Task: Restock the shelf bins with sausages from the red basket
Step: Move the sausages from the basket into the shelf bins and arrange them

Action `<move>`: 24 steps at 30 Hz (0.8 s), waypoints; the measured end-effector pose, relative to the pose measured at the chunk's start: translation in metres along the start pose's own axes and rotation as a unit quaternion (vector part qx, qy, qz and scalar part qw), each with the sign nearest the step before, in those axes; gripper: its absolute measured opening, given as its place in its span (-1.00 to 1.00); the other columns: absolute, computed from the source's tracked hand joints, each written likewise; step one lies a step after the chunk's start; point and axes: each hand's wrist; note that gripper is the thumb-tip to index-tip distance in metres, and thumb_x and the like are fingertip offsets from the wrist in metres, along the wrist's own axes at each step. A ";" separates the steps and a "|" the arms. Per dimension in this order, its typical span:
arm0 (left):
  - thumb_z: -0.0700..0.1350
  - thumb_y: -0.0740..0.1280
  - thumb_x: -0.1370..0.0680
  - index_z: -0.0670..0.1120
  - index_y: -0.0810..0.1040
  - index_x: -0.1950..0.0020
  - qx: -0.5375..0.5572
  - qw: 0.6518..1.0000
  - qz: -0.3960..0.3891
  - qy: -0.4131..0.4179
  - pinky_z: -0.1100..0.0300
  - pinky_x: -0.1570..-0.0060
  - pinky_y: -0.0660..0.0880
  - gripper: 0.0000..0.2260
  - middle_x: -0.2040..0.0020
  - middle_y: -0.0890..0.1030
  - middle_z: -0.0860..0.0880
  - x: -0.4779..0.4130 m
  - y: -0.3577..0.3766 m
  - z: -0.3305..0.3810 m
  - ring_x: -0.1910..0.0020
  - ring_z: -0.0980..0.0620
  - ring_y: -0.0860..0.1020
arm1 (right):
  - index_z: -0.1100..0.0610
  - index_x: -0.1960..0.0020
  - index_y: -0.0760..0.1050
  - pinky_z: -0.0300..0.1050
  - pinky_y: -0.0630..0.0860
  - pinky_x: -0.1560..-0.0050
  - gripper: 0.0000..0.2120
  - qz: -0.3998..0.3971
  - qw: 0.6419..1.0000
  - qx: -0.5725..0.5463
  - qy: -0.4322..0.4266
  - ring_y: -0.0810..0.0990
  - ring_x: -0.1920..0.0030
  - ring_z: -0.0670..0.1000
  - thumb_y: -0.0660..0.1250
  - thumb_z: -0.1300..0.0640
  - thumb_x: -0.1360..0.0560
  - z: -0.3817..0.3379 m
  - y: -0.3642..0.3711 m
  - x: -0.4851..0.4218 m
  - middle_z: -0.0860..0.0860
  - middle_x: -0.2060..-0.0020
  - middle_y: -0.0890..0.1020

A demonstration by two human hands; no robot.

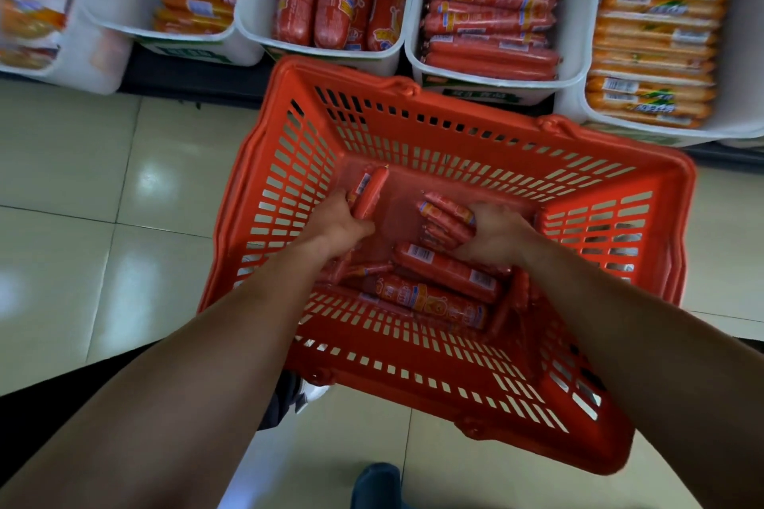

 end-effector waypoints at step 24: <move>-0.11 0.48 -0.37 0.00 0.45 -0.08 -0.160 0.963 0.066 0.204 0.21 0.37 0.45 -0.65 0.19 0.60 -0.04 0.127 -0.185 0.131 0.31 0.02 0.61 | 0.05 -0.09 0.49 -0.11 0.39 0.17 -0.52 0.175 0.976 0.090 -0.092 0.57 0.08 0.08 0.59 -0.04 -0.27 -0.083 -0.238 0.091 -0.01 0.10 0.60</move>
Point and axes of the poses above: each hand's wrist, its own x-axis away from the middle knuckle, its own y-axis out of the palm, z = x × y
